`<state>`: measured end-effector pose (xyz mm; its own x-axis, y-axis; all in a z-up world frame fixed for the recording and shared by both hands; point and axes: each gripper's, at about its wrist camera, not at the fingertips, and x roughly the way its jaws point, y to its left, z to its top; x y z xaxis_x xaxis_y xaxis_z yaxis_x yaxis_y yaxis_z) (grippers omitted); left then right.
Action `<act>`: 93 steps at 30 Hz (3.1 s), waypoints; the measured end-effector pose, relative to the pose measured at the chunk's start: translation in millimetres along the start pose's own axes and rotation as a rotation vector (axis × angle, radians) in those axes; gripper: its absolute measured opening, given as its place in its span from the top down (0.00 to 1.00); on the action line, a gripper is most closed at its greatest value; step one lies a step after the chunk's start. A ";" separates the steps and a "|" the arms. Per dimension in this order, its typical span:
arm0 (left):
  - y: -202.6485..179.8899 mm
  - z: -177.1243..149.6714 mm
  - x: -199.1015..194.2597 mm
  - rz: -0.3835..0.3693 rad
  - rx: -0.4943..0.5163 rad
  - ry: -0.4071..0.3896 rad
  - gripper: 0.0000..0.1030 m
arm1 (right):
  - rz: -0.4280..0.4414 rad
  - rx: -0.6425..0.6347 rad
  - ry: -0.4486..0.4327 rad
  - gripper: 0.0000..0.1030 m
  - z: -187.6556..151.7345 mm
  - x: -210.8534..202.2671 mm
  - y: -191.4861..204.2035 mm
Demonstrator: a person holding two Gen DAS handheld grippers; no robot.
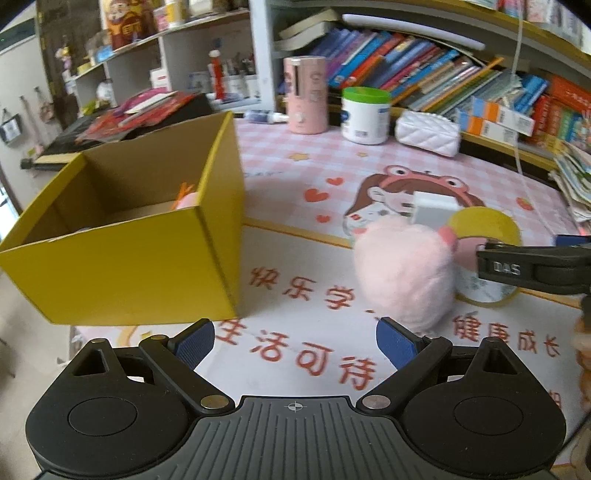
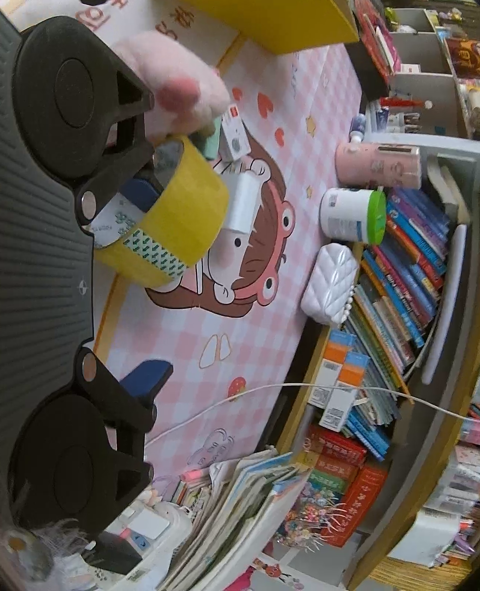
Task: Organize objects
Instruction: 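Grasp the yellow tape roll with the right tool while the left tool grasps the pink pig, then lift the pig and tape roll and carry them toward the yellow box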
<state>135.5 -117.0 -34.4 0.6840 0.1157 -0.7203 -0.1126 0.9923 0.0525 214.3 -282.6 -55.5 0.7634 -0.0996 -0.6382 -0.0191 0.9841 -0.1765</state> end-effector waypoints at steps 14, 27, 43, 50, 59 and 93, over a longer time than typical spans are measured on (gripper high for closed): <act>-31.2 19.5 20.8 -0.126 0.034 -0.013 0.07 | 0.058 0.136 -0.118 0.88 14.9 -6.7 -41.6; -62.1 37.2 69.9 -0.106 -0.001 0.060 0.17 | 0.021 0.211 -0.123 0.89 6.7 -20.6 -87.4; -57.3 40.3 22.2 -0.135 0.006 -0.128 0.37 | 0.065 0.209 -0.085 0.89 -2.7 -24.5 -80.6; -33.6 29.6 0.6 -0.109 -0.033 -0.163 0.37 | 0.125 0.162 -0.101 0.89 -2.7 -39.3 -55.9; 11.4 9.5 -23.9 -0.097 -0.083 -0.202 0.37 | 0.154 0.120 -0.127 0.89 -3.4 -72.3 -20.1; 219.3 -82.7 -89.6 0.163 -0.094 -0.113 0.37 | 0.320 -0.185 -0.038 0.89 -58.7 -187.5 229.4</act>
<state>-10.1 86.4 -15.6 0.7268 0.2839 -0.6255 -0.2917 0.9520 0.0931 28.8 -46.8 -20.3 0.7232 0.2180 -0.6553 -0.3746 0.9210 -0.1070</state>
